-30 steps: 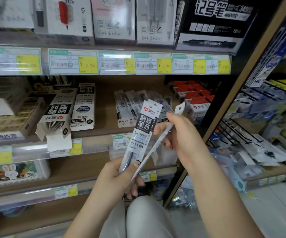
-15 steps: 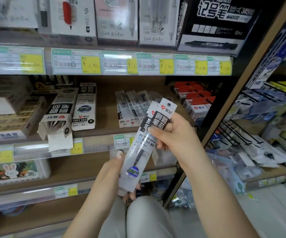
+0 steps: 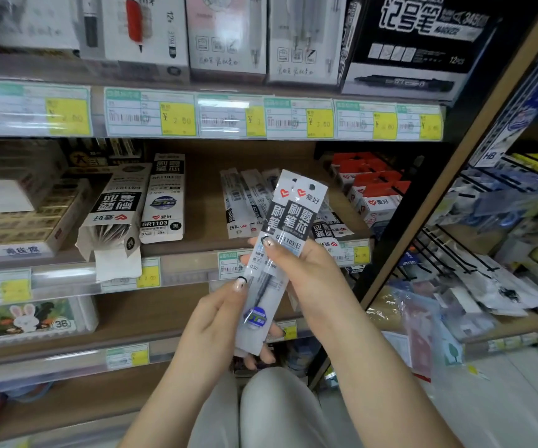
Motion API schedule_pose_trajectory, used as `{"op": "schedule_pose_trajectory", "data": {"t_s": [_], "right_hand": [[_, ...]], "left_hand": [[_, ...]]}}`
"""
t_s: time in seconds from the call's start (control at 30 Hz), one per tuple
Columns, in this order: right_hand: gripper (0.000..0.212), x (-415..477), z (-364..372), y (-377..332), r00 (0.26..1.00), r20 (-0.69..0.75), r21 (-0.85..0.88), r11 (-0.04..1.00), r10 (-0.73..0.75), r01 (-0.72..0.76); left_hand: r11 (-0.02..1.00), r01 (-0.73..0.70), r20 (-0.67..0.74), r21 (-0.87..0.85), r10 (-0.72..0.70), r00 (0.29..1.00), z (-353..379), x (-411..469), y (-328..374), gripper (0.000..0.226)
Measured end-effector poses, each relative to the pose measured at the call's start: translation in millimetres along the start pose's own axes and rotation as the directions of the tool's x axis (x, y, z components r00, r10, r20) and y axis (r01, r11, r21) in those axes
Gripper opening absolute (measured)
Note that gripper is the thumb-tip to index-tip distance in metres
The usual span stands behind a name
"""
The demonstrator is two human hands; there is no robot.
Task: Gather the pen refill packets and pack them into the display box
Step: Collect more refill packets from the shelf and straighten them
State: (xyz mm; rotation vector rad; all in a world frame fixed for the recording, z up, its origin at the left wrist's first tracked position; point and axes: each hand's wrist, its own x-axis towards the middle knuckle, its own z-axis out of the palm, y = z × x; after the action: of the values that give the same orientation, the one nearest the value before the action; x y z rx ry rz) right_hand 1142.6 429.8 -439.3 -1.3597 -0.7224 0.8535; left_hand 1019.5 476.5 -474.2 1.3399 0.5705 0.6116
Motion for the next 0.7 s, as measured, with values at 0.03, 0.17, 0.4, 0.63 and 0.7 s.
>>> {"op": "schedule_pose_trajectory", "data": {"t_s": [0.03,0.17,0.4,0.63,0.7], "right_hand": [[0.013,0,0,0,1.0,0.016,0.018,1.0,0.01,-0.01],[0.017,2,1,-1,0.998,0.055,0.033,0.999,0.039,-0.041],[0.015,11,-1,1,0.998,-0.061,0.228,0.974,0.025,-0.011],[0.019,15,-10,7,0.983,-0.182,0.298,0.953,0.008,0.048],[0.021,16,-13,6,0.99,-0.141,0.321,0.946,-0.002,0.047]], "left_hand": [[1.0,0.009,-0.021,-0.004,-0.009,1.0,1,2,1,0.034],[0.998,0.008,-0.068,-0.066,-0.013,0.998,9,12,4,0.038],[0.996,-0.063,-0.127,0.062,0.07,0.989,20,28,-2,0.031],[0.989,-0.063,-0.097,0.134,0.077,0.992,24,37,-4,0.033],[0.984,-0.067,-0.081,0.164,0.081,0.993,27,39,-4,0.033]]}}
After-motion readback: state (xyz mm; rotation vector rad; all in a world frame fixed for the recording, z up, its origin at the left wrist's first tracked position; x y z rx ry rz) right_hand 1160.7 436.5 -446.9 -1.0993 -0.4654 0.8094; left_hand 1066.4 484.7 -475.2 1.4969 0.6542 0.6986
